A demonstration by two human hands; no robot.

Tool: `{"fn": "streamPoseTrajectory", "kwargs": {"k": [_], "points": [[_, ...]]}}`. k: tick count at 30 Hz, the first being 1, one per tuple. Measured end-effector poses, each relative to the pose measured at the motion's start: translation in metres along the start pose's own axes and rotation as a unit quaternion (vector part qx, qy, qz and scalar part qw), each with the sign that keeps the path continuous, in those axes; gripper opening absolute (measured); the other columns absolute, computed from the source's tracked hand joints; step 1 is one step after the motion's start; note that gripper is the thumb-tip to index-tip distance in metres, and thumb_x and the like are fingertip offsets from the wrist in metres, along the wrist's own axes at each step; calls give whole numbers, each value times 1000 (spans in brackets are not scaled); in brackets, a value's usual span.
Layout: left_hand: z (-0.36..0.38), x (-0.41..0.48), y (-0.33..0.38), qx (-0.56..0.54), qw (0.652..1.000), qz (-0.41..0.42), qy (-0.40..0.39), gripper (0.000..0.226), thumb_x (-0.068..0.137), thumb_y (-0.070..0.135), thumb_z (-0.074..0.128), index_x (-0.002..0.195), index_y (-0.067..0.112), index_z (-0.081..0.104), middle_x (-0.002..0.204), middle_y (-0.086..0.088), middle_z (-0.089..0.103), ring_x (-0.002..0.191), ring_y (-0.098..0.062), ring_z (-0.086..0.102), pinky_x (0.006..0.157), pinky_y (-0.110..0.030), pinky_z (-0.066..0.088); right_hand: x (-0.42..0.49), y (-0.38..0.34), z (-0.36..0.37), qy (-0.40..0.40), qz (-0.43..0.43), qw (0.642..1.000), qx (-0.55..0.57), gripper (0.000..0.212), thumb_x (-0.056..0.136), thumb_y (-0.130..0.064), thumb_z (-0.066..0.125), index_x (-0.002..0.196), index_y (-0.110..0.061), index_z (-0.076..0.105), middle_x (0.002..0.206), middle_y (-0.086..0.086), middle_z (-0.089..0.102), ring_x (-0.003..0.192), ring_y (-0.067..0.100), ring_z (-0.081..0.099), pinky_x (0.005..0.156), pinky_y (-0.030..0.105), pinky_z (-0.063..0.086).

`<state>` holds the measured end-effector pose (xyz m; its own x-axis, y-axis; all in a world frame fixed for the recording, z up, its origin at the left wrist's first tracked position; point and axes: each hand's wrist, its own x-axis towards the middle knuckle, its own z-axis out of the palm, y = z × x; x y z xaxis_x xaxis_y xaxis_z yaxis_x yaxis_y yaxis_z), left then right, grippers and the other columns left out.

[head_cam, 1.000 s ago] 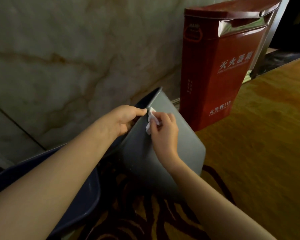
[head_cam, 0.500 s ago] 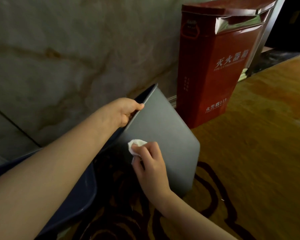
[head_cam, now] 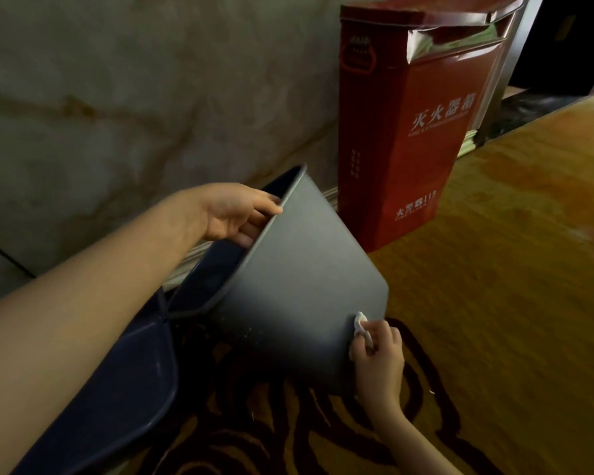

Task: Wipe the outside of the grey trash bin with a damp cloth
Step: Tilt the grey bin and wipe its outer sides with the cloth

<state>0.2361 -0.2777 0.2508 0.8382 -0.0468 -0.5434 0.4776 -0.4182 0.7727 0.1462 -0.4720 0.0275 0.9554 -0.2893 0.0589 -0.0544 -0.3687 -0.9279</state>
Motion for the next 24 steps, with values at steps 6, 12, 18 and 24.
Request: {"fn": "streamPoseTrajectory", "kwargs": {"k": [6,12,18,24], "points": [[1,11,25,163,984,-66,-6,79,77,77,15,97,16,61,61,-6,71,50,-16,65,47,-25,52,-9,9,-3,0,-21,999,-39,28,83,-3,63,85,-28,49,92,-6,48,77,1,48,58,11,37],[40,45,40,197,971,-19,134,62,94,49,29,137,5,39,139,-16,47,125,-30,47,104,-39,39,2,7,-7,-8,-15,1000,-24,23,83,-3,63,84,-24,52,90,-7,48,79,3,49,59,13,39],[39,52,37,192,959,54,203,42,94,22,46,128,-3,47,133,-19,51,121,-31,49,95,-36,40,-1,6,-9,-5,4,1000,-20,20,82,-4,63,79,-21,53,85,-6,51,76,4,50,57,16,36],[22,21,13,150,954,175,192,26,93,21,46,109,5,60,111,-15,64,101,-26,61,93,-41,49,8,-11,-10,-6,-2,999,49,18,83,-3,62,75,-18,58,82,0,57,74,6,53,56,13,36]]}}
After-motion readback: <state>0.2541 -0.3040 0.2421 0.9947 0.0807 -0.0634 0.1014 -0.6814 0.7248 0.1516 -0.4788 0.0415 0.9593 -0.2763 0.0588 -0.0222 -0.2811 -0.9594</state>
